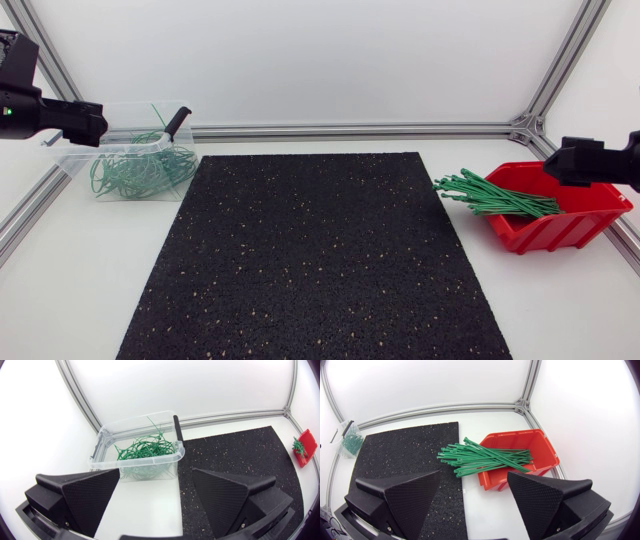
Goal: Take a green cable tie from the red box, thread the tail through the head to close it, then place it in the transparent bin on the left.
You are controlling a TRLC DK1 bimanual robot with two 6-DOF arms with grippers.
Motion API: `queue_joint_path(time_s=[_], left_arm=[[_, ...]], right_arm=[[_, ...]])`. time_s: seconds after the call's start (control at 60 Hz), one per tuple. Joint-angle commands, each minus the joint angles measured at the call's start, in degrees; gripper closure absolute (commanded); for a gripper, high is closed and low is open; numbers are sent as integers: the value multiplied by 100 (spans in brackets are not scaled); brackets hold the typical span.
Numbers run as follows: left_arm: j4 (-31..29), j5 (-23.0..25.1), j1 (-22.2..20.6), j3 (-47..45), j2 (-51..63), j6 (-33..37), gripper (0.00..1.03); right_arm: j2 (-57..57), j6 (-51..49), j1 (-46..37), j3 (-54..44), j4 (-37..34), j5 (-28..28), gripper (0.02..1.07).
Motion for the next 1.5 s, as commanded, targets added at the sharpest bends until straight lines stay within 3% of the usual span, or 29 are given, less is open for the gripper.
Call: queue_joint_path(time_s=[0.0, 0.2, 0.417, 0.95, 1.483], left_arm=[[126, -4, -121, -485, -444, -61, 3], [249, 4, -261, -1328, -1341, -52, 3], [899, -4, -595, -2497, -2598, -87, 3], [2004, 108, -550, -4232, -4078, -637, 4], [2986, 461, -335, -5894, -5653, -1016, 5]], right_arm=[[-263, -163, -109, -356, 128, -3, 10], [-1098, -286, -153, -1024, 453, 41, 10], [-1740, -295, -171, -1595, 726, 94, 10], [-2947, -425, 218, -2922, 1798, 477, 9], [-4078, -220, 407, -4482, 3461, 119, 7]])
